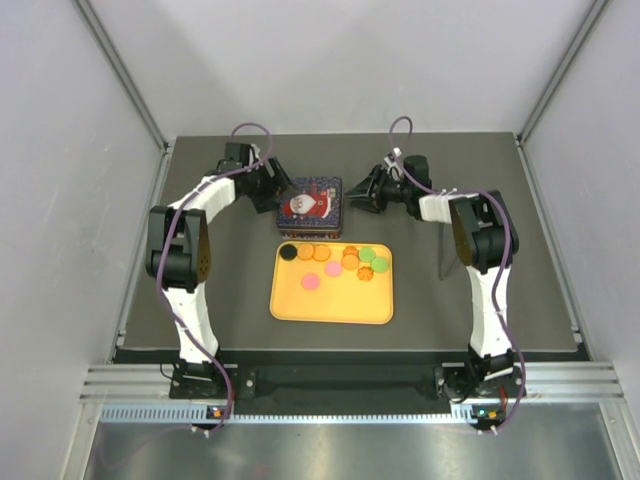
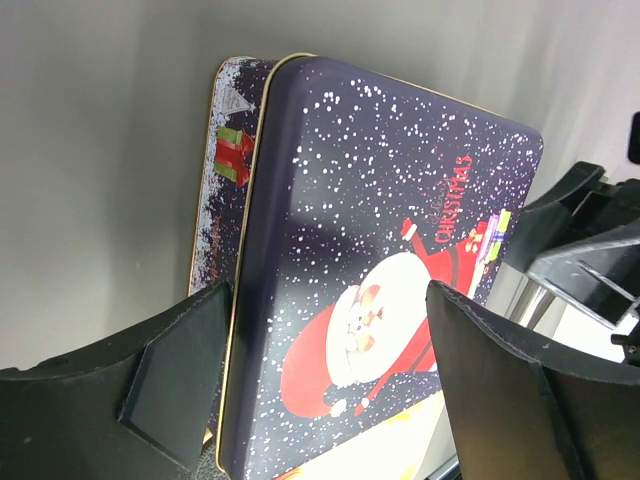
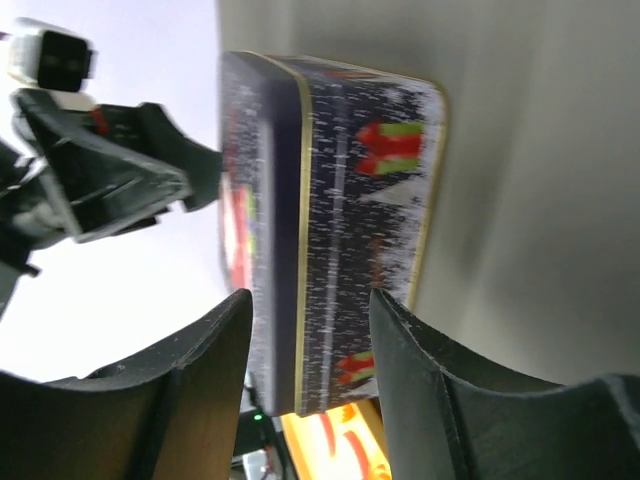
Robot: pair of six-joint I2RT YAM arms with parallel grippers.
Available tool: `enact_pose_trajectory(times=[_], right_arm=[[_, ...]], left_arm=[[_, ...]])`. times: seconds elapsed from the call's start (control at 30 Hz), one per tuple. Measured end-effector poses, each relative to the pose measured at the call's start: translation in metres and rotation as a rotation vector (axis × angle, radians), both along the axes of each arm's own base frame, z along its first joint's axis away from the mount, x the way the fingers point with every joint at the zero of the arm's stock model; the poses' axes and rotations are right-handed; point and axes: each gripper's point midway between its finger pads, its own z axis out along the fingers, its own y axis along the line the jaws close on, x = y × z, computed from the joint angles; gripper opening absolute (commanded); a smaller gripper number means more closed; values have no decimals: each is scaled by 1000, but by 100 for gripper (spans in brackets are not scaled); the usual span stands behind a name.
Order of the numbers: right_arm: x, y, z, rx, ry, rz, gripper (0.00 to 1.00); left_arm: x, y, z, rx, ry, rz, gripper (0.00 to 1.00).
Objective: Pack the cookies
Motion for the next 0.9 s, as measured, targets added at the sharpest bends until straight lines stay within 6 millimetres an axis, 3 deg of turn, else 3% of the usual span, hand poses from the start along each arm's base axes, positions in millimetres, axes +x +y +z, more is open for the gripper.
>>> enact_pose_trajectory(times=[0.27,0.63,0.9], right_arm=[[-5,-3,-16,-88,7,-2,56],[0,-2,6,-127,-78,-25,62],[-4,18,10,-181,-113,6,62]], left_arm=[[0,-4,-4,3,5,-10,83],[0,-6,-3,17,5,-23,83],[-2,-6,-4,33,11,-30,83]])
